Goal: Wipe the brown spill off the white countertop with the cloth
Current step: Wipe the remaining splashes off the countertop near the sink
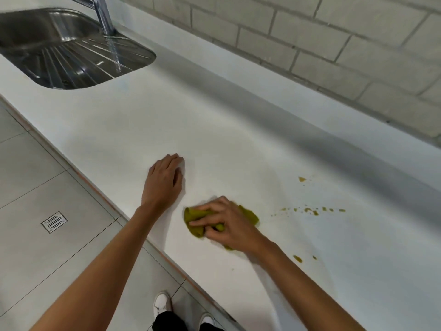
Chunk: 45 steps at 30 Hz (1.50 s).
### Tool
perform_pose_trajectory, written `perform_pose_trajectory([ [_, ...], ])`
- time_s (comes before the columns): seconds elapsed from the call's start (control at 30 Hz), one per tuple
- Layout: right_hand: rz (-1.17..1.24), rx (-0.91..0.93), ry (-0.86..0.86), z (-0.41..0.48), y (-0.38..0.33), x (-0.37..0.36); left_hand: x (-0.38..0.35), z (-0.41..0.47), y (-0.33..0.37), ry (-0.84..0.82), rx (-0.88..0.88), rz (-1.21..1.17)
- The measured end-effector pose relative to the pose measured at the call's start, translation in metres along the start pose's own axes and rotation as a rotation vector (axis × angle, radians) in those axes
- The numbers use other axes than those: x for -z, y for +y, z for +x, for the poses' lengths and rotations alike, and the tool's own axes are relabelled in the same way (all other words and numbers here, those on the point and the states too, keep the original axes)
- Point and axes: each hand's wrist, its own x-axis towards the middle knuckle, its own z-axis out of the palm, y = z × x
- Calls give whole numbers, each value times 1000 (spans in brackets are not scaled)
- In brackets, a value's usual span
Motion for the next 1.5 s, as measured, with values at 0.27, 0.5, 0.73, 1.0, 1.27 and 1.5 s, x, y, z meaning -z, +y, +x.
perform_pose_trajectory([
  [0.27,19,-157,168,-1,24,33,-1,-2,4,18,13,10],
  [0.5,-48,47,-20,-12,-14,-7,1,-2,5,22,4,8],
  [0.73,20,-95,75,-43,17,29,6,-3,12,20,-15,15],
  [1.0,-39,-27,59,-36,-9,-2,10,-1,13,7,-20,40],
  [1.27,14,-284,287,-70,0,19,11,-2,11,16,-48,-16],
  [1.5,-81,-263,248,-54,-31,-15,14,-3,12,-36,-36,-6],
])
